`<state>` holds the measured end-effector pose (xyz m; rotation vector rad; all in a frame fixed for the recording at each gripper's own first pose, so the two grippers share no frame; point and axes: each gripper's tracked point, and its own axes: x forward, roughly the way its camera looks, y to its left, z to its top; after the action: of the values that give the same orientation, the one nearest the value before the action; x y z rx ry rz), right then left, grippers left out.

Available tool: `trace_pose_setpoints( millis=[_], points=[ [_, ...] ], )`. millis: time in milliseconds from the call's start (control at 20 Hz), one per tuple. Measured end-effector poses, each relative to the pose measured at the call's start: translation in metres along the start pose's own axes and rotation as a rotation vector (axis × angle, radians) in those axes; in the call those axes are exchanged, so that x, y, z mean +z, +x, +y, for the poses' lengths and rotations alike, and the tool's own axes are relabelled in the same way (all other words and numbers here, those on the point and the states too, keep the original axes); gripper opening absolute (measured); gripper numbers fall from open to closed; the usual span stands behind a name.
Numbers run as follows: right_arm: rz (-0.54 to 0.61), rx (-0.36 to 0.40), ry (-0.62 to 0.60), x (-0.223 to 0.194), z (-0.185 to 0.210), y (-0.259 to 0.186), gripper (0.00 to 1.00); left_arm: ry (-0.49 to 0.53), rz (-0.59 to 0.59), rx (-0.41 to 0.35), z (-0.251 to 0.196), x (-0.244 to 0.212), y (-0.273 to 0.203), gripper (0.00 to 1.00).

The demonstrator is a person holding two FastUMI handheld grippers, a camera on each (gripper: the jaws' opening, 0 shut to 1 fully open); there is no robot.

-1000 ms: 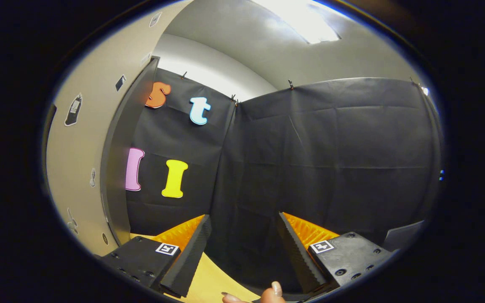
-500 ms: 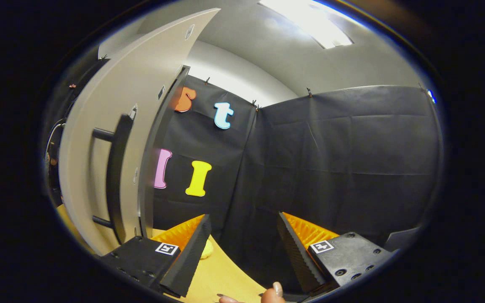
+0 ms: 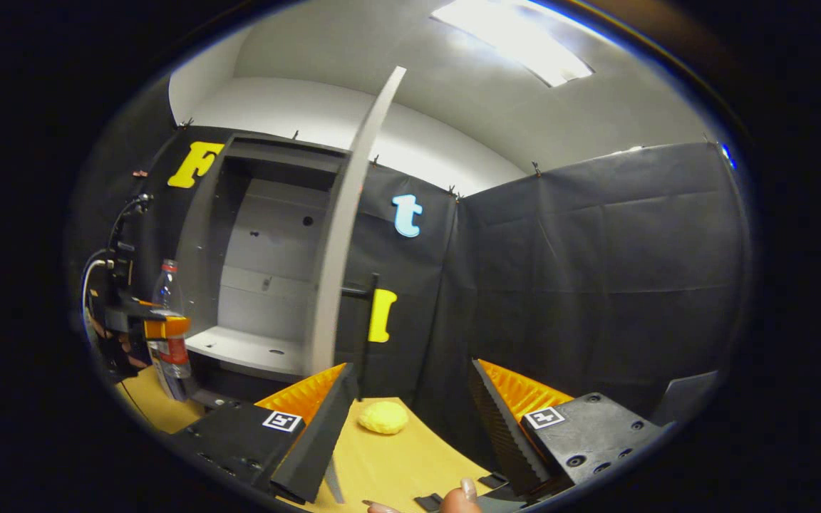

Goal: Open the cabinet door with the right hand, grasp the bottle in the cabinet with the left hand and place it on the coaster, then close the cabinet door with the right hand.

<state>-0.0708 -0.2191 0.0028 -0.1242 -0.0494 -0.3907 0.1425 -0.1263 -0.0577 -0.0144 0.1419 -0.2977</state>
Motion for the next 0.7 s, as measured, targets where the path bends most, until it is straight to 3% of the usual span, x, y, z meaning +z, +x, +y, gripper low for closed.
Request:
trace_pose_setpoints(
  millis=[200, 350, 700],
  points=[
    [0.015, 0.085, -0.023, -0.001, 0.054, -0.012, 0.97, -0.030, 0.006, -0.016, 0.016, -0.029, -0.031, 0.78],
    [0.033, 0.207, 0.014, -0.008, 0.111, -0.006, 0.97, 0.020, -0.007, 0.004, 0.038, -0.054, -0.049, 0.77],
    [0.128, 0.432, 0.073, -0.064, 0.212, 0.003, 0.98, -0.027, -0.019, 0.057, 0.070, -0.146, -0.088, 0.78]
  ],
)
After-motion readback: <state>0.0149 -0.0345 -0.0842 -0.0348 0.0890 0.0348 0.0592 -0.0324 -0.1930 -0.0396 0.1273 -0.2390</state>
